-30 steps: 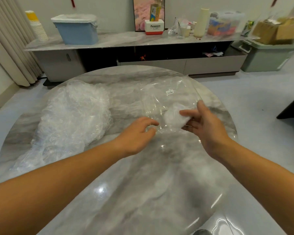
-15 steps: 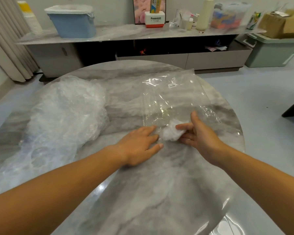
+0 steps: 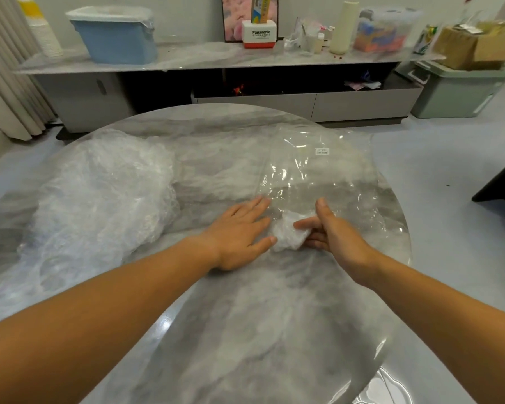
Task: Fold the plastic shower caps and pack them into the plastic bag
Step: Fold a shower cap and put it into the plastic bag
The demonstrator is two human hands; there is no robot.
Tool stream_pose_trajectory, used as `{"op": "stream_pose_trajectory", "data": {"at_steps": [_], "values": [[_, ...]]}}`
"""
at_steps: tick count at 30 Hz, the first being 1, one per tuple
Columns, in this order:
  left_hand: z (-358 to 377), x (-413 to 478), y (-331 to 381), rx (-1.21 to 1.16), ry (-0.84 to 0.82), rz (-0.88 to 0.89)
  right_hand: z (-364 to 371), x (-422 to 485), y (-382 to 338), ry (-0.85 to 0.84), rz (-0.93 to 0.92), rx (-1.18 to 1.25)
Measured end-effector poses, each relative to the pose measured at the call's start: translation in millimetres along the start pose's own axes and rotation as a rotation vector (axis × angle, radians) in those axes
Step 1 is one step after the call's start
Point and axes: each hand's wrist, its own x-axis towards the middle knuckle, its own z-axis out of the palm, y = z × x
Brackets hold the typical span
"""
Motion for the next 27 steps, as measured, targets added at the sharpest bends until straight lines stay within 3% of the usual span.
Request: {"op": "stream_pose_trajectory", "data": {"at_steps": [8, 15, 27], "values": [[-8, -10, 3, 0.051, 0.016, 0.034, -6, 4, -4, 0.103, -0.138, -0.03], [3, -34, 0, 0.003, 0.081, -0.019, 4, 1, 14, -0.009, -0.11, -0.072], [3, -35, -2, 0.018, 0.025, -0.043, 1, -3, 14, -0.03, -0.085, -0.135]]}}
